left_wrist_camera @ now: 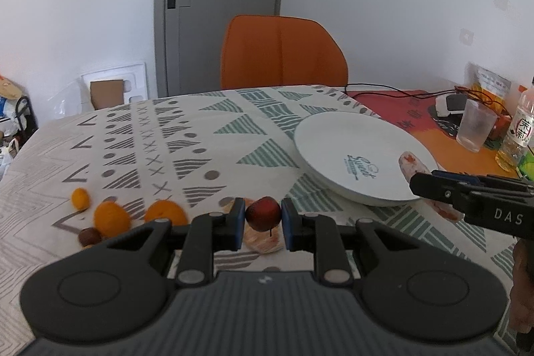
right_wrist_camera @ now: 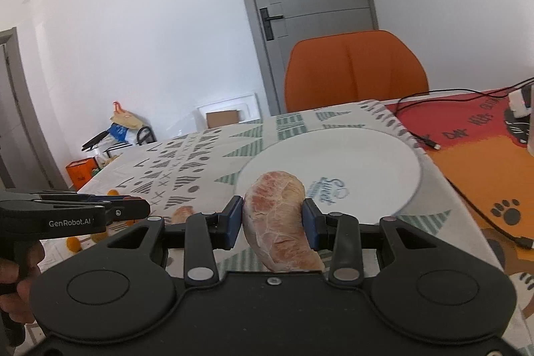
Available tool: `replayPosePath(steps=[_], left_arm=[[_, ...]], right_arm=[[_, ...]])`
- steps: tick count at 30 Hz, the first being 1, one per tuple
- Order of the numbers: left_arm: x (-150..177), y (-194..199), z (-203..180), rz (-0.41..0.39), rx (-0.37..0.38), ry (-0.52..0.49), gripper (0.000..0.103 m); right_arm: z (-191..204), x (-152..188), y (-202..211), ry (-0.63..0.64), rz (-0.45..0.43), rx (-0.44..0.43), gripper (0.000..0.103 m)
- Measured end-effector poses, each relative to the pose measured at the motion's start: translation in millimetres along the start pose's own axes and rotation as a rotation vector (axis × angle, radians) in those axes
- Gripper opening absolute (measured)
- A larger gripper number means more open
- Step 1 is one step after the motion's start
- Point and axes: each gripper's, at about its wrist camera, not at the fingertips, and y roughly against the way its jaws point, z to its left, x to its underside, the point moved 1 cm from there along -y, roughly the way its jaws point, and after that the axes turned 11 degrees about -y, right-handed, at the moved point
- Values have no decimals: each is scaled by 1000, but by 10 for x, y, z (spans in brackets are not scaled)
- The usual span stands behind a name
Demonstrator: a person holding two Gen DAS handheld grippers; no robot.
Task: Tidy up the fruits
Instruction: 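Carry both fruits onto the white plate and open both tools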
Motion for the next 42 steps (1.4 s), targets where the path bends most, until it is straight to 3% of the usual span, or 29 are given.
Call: replayPosePath(steps=[9,22,37,42], left_arm=[[-180,-212,-184,-11,29,-41,21],[-419,-649,-388,-20,83,-80,21],[-554,-1031,-490,11,108,-61,21],[-570,-1070,-510,14,118,-59,21]], right_arm=[[-281,-78,-20,-36,-21,49,36],[-393,-248,-232,-36,-39,93,36],[-520,-350,-468,-64,-21,113,38],[-527,-349,-380,-67,-52,120,42]])
